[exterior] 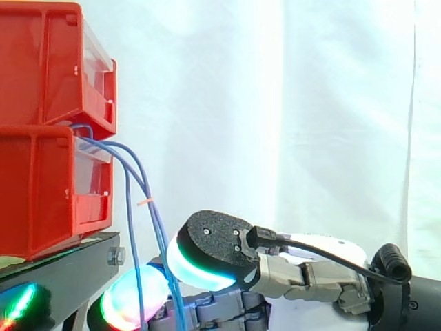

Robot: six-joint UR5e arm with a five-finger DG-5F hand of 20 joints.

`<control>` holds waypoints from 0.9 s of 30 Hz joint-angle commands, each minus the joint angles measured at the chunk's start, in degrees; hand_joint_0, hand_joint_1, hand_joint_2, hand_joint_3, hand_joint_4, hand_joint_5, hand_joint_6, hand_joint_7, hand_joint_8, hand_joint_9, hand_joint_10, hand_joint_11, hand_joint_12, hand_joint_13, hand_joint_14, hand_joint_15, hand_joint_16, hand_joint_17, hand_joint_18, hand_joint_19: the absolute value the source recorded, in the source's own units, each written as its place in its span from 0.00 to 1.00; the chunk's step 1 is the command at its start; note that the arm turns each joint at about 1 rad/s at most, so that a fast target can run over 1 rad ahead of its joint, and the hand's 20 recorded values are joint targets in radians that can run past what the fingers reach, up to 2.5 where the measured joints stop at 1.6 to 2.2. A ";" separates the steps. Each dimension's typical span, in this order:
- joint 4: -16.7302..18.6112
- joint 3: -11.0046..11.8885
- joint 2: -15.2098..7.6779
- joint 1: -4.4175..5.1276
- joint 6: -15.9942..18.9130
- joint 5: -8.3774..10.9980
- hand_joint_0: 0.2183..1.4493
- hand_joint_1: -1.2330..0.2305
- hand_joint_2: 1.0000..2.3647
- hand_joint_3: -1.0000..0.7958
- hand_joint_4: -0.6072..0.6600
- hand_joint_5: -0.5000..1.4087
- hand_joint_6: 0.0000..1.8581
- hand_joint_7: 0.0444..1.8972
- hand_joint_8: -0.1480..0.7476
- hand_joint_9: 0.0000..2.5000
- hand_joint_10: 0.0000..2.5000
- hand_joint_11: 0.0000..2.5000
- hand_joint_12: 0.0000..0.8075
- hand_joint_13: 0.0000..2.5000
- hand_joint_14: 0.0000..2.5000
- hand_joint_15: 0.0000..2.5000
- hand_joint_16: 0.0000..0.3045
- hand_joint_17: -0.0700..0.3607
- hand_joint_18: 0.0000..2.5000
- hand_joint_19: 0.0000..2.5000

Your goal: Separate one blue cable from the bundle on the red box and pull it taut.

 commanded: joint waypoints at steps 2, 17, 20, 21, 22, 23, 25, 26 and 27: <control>-0.07 -0.01 0.38 0.05 2.50 -0.68 0.23 0.37 0.00 0.28 0.68 0.23 0.27 0.59 0.42 0.25 0.00 0.03 0.34 0.18 0.00 0.06 0.13 0.37 0.15 0.15; -8.60 -0.01 3.19 -0.74 8.48 -1.64 0.30 0.39 0.00 0.31 0.59 0.22 0.37 0.48 0.41 0.27 0.00 0.06 0.32 0.18 0.00 0.07 0.12 0.35 0.15 0.16; -10.53 -0.01 3.19 -0.83 10.06 -1.64 0.29 0.39 0.00 0.28 0.60 0.22 0.39 0.46 0.42 0.28 0.00 0.06 0.32 0.18 0.00 0.07 0.12 0.35 0.15 0.17; -10.62 -0.01 3.19 -0.92 10.24 -1.64 0.28 0.39 0.00 0.28 0.61 0.22 0.39 0.46 0.42 0.28 0.00 0.06 0.32 0.18 0.00 0.07 0.12 0.35 0.15 0.16; -10.62 -0.01 3.19 -0.92 10.24 -1.64 0.28 0.39 0.00 0.28 0.61 0.22 0.39 0.46 0.42 0.28 0.00 0.06 0.32 0.18 0.00 0.07 0.12 0.35 0.15 0.17; -10.79 -0.01 3.19 -0.92 10.77 -1.64 0.28 0.39 0.00 0.28 0.61 0.22 0.39 0.45 0.42 0.28 0.00 0.06 0.32 0.18 0.00 0.07 0.12 0.35 0.15 0.17; -10.79 -0.01 3.19 -1.01 11.03 -1.64 0.28 0.40 0.00 0.28 0.61 0.22 0.39 0.46 0.43 0.29 0.00 0.06 0.33 0.19 0.00 0.07 0.12 0.35 0.16 0.17; -10.79 -0.01 3.19 -1.09 11.20 -1.64 0.28 0.40 0.00 0.28 0.60 0.22 0.40 0.45 0.43 0.29 0.00 0.06 0.33 0.19 0.00 0.07 0.12 0.35 0.16 0.17; -10.79 -0.01 3.19 -1.09 11.29 -1.64 0.29 0.41 0.00 0.29 0.61 0.22 0.40 0.45 0.43 0.29 0.00 0.07 0.32 0.19 0.00 0.07 0.12 0.35 0.15 0.17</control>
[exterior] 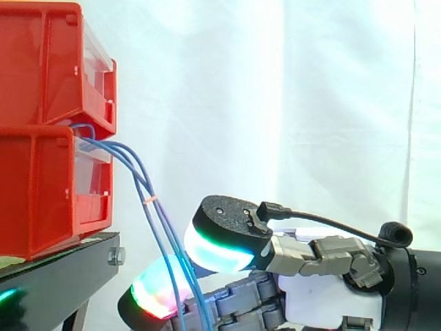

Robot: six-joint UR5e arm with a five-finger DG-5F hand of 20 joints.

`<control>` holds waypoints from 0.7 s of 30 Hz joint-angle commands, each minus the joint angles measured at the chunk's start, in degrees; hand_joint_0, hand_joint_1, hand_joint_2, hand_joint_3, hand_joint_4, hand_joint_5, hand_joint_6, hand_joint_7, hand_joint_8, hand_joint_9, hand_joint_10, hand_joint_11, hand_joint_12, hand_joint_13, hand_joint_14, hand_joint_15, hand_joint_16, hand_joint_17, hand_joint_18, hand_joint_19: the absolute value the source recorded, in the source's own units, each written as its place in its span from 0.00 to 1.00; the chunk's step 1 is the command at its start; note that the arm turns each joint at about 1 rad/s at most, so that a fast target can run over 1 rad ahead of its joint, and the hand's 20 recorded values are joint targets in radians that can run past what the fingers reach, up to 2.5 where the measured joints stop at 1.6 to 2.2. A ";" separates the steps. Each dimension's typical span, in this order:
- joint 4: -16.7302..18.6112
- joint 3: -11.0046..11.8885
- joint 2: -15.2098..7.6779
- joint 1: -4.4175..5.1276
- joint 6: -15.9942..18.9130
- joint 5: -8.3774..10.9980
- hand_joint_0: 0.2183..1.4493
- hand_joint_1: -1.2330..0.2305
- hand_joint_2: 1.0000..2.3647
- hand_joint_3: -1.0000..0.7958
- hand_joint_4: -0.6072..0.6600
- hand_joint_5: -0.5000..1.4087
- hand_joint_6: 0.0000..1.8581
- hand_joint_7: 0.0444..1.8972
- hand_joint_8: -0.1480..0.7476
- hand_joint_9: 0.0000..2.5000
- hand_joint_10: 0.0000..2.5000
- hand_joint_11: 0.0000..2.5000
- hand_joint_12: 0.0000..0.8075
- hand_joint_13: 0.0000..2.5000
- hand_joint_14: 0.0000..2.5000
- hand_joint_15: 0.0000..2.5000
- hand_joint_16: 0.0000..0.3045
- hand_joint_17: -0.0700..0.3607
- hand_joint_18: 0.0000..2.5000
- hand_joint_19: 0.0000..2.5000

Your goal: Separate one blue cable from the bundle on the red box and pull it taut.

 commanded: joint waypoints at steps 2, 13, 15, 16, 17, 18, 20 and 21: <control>-0.09 -0.01 0.02 -0.11 0.63 -0.01 0.30 0.42 0.01 0.33 0.58 0.21 0.43 0.43 0.43 0.29 0.00 0.07 0.32 0.19 0.00 0.07 0.11 0.34 0.16 0.17; -0.09 0.34 1.43 -0.11 0.45 -0.01 0.31 0.38 0.01 0.41 0.58 0.20 0.48 0.37 0.44 0.28 0.00 0.11 0.34 0.19 0.00 0.08 0.12 0.35 0.17 0.17; 0.00 0.43 1.43 -0.11 0.45 -0.01 0.31 0.37 0.01 0.41 0.59 0.20 0.48 0.36 0.44 0.28 0.00 0.11 0.34 0.19 0.00 0.09 0.12 0.36 0.17 0.17; 0.00 0.43 1.43 -0.11 0.54 -0.01 0.31 0.37 0.01 0.40 0.59 0.20 0.48 0.36 0.44 0.29 0.00 0.12 0.34 0.19 0.00 0.08 0.12 0.36 0.17 0.17; -0.09 0.43 1.43 -0.11 0.54 -0.01 0.31 0.37 0.01 0.39 0.59 0.20 0.49 0.36 0.44 0.29 0.00 0.12 0.34 0.19 0.00 0.09 0.12 0.36 0.17 0.17; -0.09 0.43 1.43 -0.11 0.63 -0.09 0.31 0.36 0.01 0.36 0.60 0.20 0.49 0.36 0.44 0.30 0.00 0.12 0.34 0.20 0.00 0.08 0.12 0.36 0.17 0.17; -0.18 0.52 1.52 -0.28 0.80 -0.36 0.30 0.36 0.00 0.32 0.60 0.20 0.49 0.37 0.44 0.32 0.00 0.13 0.35 0.21 0.00 0.09 0.12 0.36 0.17 0.18; -0.18 0.43 1.78 -0.28 0.98 -0.71 0.29 0.37 0.00 0.32 0.60 0.20 0.48 0.37 0.45 0.32 0.00 0.13 0.35 0.21 0.00 0.09 0.12 0.36 0.17 0.18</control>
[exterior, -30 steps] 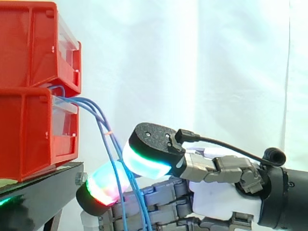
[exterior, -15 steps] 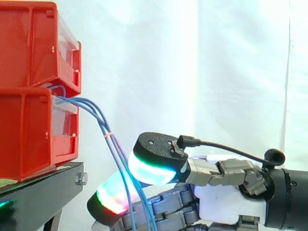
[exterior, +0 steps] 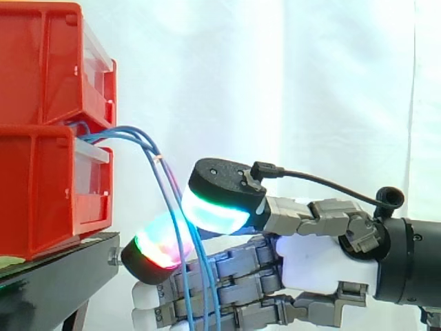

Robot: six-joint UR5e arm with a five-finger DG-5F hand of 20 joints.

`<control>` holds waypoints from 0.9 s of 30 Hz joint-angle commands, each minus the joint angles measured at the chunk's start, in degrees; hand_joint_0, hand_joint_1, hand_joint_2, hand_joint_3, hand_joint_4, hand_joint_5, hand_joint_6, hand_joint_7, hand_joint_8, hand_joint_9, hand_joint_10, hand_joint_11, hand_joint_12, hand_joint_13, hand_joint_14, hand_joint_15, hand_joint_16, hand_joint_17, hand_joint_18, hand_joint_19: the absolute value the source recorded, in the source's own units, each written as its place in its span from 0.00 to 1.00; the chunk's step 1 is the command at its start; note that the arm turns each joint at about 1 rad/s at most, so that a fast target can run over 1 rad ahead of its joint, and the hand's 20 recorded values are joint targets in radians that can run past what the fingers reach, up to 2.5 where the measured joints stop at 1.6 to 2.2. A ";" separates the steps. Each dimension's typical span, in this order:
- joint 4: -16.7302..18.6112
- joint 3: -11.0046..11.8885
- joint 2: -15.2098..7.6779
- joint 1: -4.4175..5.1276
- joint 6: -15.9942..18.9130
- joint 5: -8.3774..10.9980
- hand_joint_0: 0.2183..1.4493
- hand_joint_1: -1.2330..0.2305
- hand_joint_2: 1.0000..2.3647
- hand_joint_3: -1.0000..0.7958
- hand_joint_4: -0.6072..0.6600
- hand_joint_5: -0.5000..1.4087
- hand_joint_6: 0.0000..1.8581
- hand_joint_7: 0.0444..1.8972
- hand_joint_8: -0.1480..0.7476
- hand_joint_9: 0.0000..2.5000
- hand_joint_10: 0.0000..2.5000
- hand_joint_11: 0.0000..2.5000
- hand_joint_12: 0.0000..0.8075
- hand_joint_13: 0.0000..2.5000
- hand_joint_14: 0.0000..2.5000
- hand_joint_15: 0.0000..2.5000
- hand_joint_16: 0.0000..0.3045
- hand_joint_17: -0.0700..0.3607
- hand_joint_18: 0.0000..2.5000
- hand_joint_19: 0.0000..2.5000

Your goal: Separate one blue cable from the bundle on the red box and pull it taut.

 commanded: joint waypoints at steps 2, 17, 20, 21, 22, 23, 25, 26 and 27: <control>-0.34 0.01 0.53 -0.27 0.29 -0.95 0.29 0.40 0.00 0.30 0.61 0.21 0.48 0.39 0.45 0.34 0.00 0.13 0.35 0.22 0.00 0.09 0.12 0.36 0.18 0.18; -6.41 0.01 2.55 -1.41 0.65 -2.09 0.31 0.35 0.01 0.43 0.58 0.20 0.49 0.36 0.47 0.36 0.01 0.19 0.38 0.23 0.00 0.11 0.13 0.37 0.20 0.18; -7.99 0.09 3.25 -1.76 0.82 -2.35 0.32 0.34 0.01 0.39 0.58 0.20 0.49 0.36 0.46 0.36 0.01 0.19 0.36 0.22 0.00 0.11 0.12 0.36 0.19 0.18; -8.52 0.09 3.43 -1.94 0.82 -2.35 0.31 0.33 0.01 0.38 0.59 0.20 0.49 0.35 0.46 0.36 0.01 0.19 0.36 0.22 0.00 0.11 0.12 0.36 0.19 0.18; -8.52 0.09 3.43 -1.94 0.82 -2.35 0.31 0.32 0.01 0.35 0.60 0.20 0.49 0.35 0.46 0.36 0.01 0.19 0.36 0.22 0.00 0.11 0.12 0.36 0.19 0.18; -9.04 0.09 3.60 -2.03 0.82 -2.44 0.31 0.32 0.01 0.33 0.60 0.20 0.49 0.36 0.46 0.36 0.01 0.19 0.36 0.22 0.00 0.11 0.12 0.36 0.19 0.18; -9.39 0.01 3.96 -2.20 0.82 -2.35 0.28 0.35 0.00 0.28 0.60 0.20 0.48 0.37 0.46 0.37 0.01 0.19 0.36 0.23 0.00 0.11 0.13 0.36 0.20 0.19; -9.48 0.09 4.04 -2.29 0.82 -2.35 0.28 0.37 0.00 0.28 0.60 0.20 0.48 0.38 0.47 0.38 0.01 0.19 0.36 0.23 0.00 0.11 0.13 0.36 0.20 0.18; -9.57 0.09 4.04 -2.38 0.73 -2.35 0.27 0.37 0.00 0.28 0.60 0.20 0.48 0.38 0.47 0.38 0.01 0.19 0.37 0.23 0.00 0.11 0.13 0.36 0.20 0.18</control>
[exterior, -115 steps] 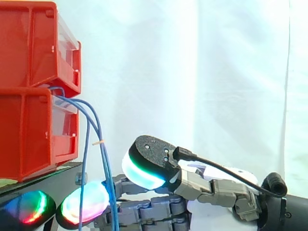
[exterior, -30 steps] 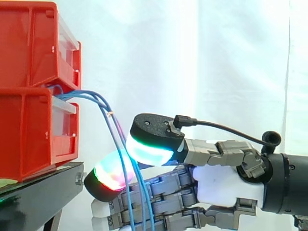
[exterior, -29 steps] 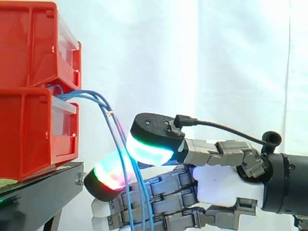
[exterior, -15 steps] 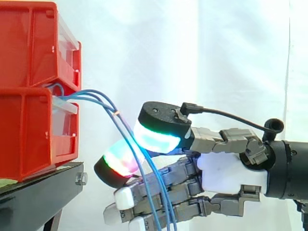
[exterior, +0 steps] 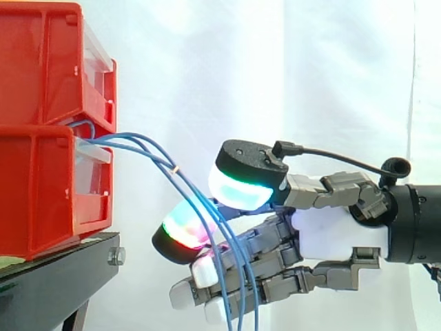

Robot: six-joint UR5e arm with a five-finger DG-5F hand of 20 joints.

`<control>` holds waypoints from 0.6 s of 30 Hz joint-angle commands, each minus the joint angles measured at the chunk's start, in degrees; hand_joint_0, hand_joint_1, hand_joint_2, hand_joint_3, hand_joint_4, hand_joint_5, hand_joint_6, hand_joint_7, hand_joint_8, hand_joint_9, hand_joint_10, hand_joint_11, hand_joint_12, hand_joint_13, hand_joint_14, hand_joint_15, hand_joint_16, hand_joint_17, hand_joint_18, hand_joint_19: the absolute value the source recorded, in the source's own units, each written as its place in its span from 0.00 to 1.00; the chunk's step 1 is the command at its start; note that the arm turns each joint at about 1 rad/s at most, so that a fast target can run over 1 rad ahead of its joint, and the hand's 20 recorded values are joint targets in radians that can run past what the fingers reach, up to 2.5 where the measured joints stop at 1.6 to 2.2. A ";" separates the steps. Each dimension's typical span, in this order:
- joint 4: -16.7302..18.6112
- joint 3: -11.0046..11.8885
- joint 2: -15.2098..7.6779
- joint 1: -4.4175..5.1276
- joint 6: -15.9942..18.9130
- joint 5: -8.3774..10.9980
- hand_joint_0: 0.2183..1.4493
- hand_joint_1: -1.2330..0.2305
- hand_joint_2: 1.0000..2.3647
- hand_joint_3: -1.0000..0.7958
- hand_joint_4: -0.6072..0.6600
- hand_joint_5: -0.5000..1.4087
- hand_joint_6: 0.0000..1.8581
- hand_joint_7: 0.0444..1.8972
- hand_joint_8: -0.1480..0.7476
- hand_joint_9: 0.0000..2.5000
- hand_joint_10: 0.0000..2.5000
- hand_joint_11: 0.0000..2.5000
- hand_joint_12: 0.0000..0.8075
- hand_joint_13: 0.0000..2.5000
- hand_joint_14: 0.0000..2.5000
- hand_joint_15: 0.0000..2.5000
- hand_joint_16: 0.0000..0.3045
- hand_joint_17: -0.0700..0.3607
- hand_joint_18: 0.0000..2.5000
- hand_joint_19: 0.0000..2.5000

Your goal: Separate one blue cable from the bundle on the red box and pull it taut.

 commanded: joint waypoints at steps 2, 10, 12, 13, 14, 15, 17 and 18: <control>-0.52 0.05 0.48 -0.27 -0.08 0.00 0.29 0.39 0.00 0.32 0.59 0.21 0.48 0.38 0.46 0.38 0.01 0.19 0.36 0.23 0.00 0.10 0.12 0.36 0.20 0.19; -0.34 0.14 0.48 0.00 -0.34 0.09 0.32 0.33 0.01 0.42 0.53 0.20 0.50 0.37 0.46 0.37 0.01 0.20 0.36 0.23 0.00 0.11 0.12 0.36 0.21 0.19; -0.43 0.05 0.48 0.00 -0.34 0.09 0.33 0.32 0.01 0.43 0.51 0.20 0.51 0.36 0.47 0.37 0.01 0.21 0.36 0.23 0.00 0.11 0.12 0.36 0.21 0.18; -0.61 0.14 0.48 0.00 -0.34 0.09 0.34 0.31 0.01 0.43 0.49 0.19 0.51 0.36 0.46 0.37 0.01 0.21 0.36 0.23 0.00 0.11 0.12 0.36 0.21 0.18; -0.61 0.14 0.48 0.00 -0.34 0.09 0.34 0.30 0.01 0.44 0.48 0.19 0.51 0.36 0.46 0.36 0.01 0.21 0.36 0.23 0.00 0.11 0.12 0.36 0.21 0.18; -0.61 0.14 0.48 0.00 -0.34 0.09 0.35 0.30 0.01 0.44 0.48 0.19 0.51 0.36 0.46 0.36 0.01 0.21 0.36 0.23 0.00 0.11 0.12 0.36 0.21 0.18; -0.26 0.14 0.48 0.00 -0.34 0.18 0.35 0.29 0.01 0.44 0.48 0.19 0.51 0.35 0.46 0.36 0.01 0.21 0.36 0.23 0.00 0.11 0.12 0.36 0.21 0.18; -0.26 0.14 0.48 0.09 -0.34 0.09 0.35 0.29 0.01 0.44 0.48 0.19 0.51 0.35 0.46 0.36 0.01 0.21 0.36 0.23 0.00 0.11 0.12 0.36 0.21 0.18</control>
